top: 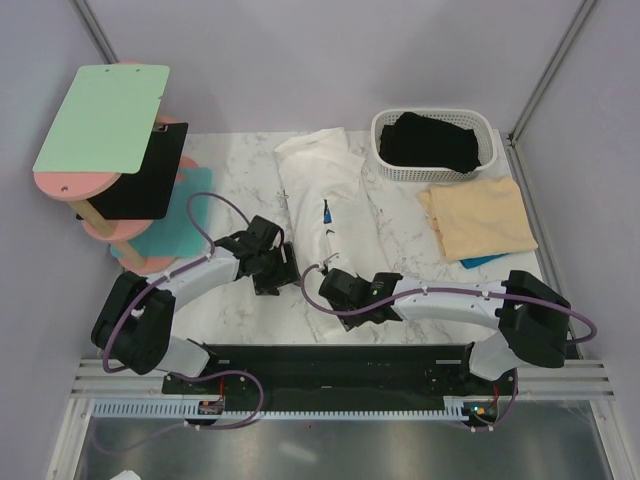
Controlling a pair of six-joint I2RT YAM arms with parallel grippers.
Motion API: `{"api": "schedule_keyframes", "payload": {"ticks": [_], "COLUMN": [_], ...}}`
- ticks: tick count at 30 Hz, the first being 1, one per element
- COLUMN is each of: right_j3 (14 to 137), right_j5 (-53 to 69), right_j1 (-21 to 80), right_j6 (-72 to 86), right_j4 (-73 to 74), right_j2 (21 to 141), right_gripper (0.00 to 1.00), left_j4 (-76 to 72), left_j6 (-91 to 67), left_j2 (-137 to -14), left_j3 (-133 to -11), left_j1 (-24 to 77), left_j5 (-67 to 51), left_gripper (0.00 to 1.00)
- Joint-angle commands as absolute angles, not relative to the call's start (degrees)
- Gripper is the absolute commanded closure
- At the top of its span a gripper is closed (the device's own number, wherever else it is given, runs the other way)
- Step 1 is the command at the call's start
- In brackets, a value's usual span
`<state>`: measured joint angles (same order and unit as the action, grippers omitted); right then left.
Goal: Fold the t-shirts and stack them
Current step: Rotate the tshirt 70 degrees
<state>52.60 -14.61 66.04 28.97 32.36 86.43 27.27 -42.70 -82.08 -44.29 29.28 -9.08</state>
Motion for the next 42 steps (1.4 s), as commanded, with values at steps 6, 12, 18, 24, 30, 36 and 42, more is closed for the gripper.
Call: {"api": "schedule_keyframes", "payload": {"ticks": [6, 12, 18, 24, 30, 36, 42], "right_j3": [53.62, 51.5, 49.92, 50.62, 47.29, 43.86, 44.56], "right_j5": [-27.59, -26.55, -20.48, -19.6, -20.13, -21.44, -23.55], "right_j1": [67.32, 67.33, 67.33, 67.41, 67.32, 67.32, 67.41], "right_j6": [32.17, 32.34, 32.08, 33.39, 38.84, 44.47, 45.44], "right_j4": [31.21, 28.21, 24.96, 28.38, 31.64, 33.66, 34.45], "right_j2": [86.4, 87.01, 80.43, 76.38, 79.01, 80.42, 80.17], "right_gripper": [0.85, 1.0, 1.0, 1.0, 1.0, 1.0, 0.71], "left_j4": [26.37, 26.37, 26.45, 25.93, 25.93, 25.84, 25.4], "left_j6": [-40.52, -40.34, -40.52, -40.52, -40.34, -40.34, -40.61], "left_j2": [-80.16, -79.63, -79.54, -80.24, -80.42, -80.16, -78.4], "left_j3": [-42.45, -41.66, -40.52, -40.43, -40.69, -40.17, -39.38], "left_j1": [28.92, 28.92, 28.92, 28.92, 28.92, 28.92, 29.18], "left_j5": [-9.58, -9.23, -8.53, -8.44, -8.7, -8.79, -10.54], "left_gripper": [0.24, 0.25, 0.25, 0.25, 0.26, 0.26, 0.24]}}
